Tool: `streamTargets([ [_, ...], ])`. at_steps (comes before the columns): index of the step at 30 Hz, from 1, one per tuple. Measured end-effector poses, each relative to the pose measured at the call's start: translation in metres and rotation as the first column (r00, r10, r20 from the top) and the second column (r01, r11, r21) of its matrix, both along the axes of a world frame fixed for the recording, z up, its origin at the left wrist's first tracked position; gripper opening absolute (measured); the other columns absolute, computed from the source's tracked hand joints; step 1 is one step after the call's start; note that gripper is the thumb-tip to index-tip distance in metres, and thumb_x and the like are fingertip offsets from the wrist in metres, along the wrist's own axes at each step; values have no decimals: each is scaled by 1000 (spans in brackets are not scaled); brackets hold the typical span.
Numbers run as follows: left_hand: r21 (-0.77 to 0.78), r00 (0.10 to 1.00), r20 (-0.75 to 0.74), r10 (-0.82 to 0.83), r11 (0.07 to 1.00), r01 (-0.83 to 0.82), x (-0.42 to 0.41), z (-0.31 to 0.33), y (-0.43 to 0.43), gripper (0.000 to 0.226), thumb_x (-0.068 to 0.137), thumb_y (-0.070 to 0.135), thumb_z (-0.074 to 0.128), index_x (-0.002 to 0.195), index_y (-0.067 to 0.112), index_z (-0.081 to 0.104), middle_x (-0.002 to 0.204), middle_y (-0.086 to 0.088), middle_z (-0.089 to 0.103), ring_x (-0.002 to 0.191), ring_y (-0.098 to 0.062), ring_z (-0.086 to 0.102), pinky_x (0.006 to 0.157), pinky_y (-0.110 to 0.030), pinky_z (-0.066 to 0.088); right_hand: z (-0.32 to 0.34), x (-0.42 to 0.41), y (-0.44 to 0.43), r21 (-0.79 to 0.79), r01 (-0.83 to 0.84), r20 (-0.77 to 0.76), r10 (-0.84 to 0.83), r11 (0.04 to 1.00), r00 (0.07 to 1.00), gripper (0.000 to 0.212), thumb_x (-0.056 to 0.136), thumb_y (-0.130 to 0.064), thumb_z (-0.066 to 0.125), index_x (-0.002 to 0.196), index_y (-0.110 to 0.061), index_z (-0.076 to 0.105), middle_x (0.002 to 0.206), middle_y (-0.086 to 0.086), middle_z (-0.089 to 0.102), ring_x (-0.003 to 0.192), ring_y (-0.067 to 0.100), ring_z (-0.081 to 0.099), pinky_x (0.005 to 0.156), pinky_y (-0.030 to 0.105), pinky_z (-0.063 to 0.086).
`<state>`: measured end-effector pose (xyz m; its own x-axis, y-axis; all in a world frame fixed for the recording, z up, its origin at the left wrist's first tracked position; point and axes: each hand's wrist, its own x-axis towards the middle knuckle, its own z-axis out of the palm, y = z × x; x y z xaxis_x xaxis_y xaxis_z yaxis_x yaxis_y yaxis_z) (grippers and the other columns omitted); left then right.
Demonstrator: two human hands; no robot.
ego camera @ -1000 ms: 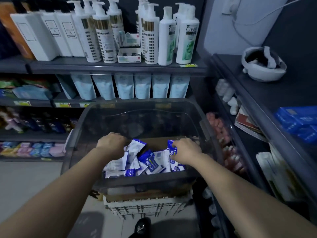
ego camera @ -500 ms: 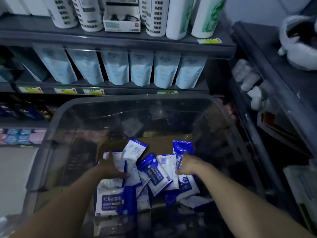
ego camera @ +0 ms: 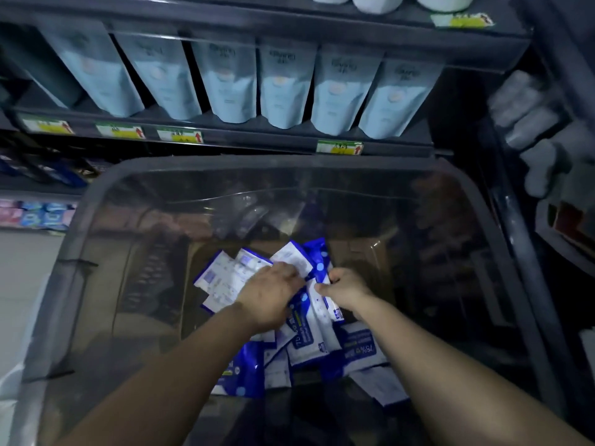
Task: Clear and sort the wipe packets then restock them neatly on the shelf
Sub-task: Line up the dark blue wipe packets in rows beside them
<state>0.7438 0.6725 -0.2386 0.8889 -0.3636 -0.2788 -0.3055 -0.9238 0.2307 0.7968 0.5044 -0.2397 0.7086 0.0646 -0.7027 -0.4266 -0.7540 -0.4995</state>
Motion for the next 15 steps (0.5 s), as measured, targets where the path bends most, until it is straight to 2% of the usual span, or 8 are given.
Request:
streamTargets([
  [3,-42,962,87,-259,964,263,-7,-13,-2,77,54,41,78,125,21,57,128,-5,57,117,-24,55,92,-34,47,1,5,-13,-6,60,64,-60,998,996,37,89,-19,64,61,-17,40,58,-2,38,52,11,32,48,27,25],
  [5,4,919,197,-342,938,348,-7,-20,-8,64,55,36,72,117,22,62,121,-7,61,113,-26,58,91,-36,48,4,12,-22,13,136,131,-136,991,982,36,91,-18,60,64,-17,37,59,0,37,53,13,30,49,28,25],
  [7,16,881,307,-360,927,374,-4,-20,-13,41,60,28,66,100,23,67,102,-5,65,98,-26,61,90,-37,44,10,19,-23,92,187,169,-201,978,965,28,93,-16,58,69,-16,43,66,3,49,56,16,42,52,28,35],
  [10,18,871,331,-362,926,378,5,-14,-15,16,63,20,66,79,24,65,73,3,61,74,-20,62,83,-32,34,14,22,-23,223,235,145,-271,946,952,11,94,-13,56,85,-19,57,89,5,68,84,29,67,74,43,55],
  [11,-48,924,259,-282,952,304,6,-9,-13,17,62,21,69,78,23,64,71,4,61,71,-19,62,79,-29,32,15,22,-23,231,229,151,-267,946,952,10,94,-12,55,87,-19,59,91,4,70,88,30,68,78,46,55],
  [13,-219,994,102,39,976,-15,10,-4,-4,19,73,26,71,90,21,62,84,4,66,81,-19,64,77,-29,35,20,23,-22,224,176,234,-228,959,945,9,93,-12,54,96,-16,61,96,7,71,87,25,66,82,42,54],
  [14,-323,971,-62,233,916,-240,12,3,0,20,81,28,70,96,18,63,90,5,67,85,-16,63,79,-31,40,23,23,-22,212,147,284,-205,966,937,12,92,-13,53,102,-15,61,100,8,70,87,22,64,83,39,52],
  [15,-423,884,-280,374,778,-464,14,10,6,20,84,29,70,96,14,65,91,5,68,83,-13,62,80,-33,45,27,24,-21,186,112,333,-170,976,928,16,93,-15,53,107,-14,59,103,9,69,87,21,61,82,38,51],
])
